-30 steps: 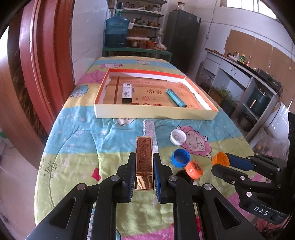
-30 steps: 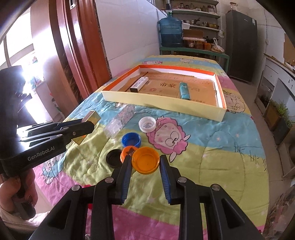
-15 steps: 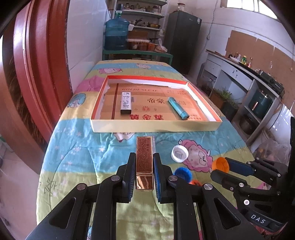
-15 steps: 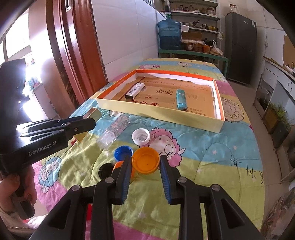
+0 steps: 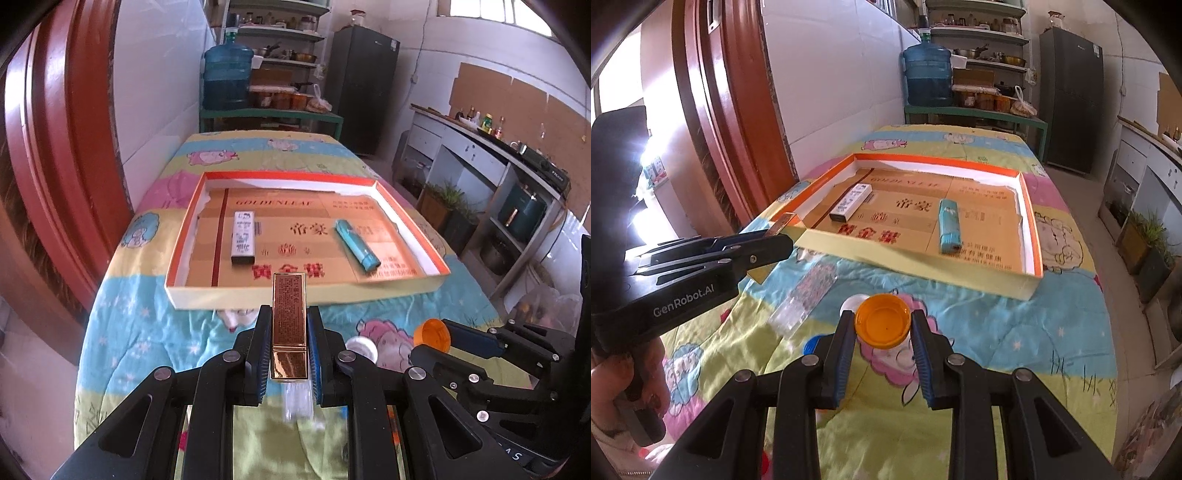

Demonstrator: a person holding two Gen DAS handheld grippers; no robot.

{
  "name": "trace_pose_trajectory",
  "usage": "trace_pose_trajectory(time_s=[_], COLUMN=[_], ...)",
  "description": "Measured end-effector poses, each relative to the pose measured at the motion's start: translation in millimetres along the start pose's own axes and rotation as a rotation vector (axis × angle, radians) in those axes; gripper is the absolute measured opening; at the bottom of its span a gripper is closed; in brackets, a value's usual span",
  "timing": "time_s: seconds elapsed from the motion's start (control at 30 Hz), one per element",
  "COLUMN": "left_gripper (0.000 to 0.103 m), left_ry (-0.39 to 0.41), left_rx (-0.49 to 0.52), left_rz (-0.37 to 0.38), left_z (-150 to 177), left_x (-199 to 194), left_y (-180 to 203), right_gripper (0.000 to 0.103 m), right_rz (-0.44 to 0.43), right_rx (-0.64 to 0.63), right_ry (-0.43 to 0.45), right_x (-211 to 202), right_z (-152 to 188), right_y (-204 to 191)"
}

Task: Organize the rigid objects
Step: 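Carry the brown-gold box and orange cap over the cardboard lid with both grippers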

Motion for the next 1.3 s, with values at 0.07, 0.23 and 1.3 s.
trace_pose_trajectory(time_s=[0.07,0.23,1.3], left_gripper=[0.018,0.018,0.018], left_ry=[0.004,0.01,-0.118], left_rx=[-0.002,-0.005,0.051], left_rz=[0.005,0.024,0.033], left_z=[-6,-22,-80], left_x=[3,10,94], left_y=[0,2,22], right_gripper=[0.031,0.031,0.031], right_rz=[0.006,0.027,0.135], right_rx=[-0.002,-0.002,0.078], right_ry=[0.007,0.035,-0.012], right_x=[1,1,54], right_z=[-5,-26,-81], right_y=[2,11,98])
Point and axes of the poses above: each gripper's, at about its wrist camera, not at the fingertips, and x roughly the way its jaws point, y to its right, z to its underside, the point moved 7 cm from there along x, roughly the way its jaws point, and after that the axes turned 11 degrees about -y, right-handed, at the moved point
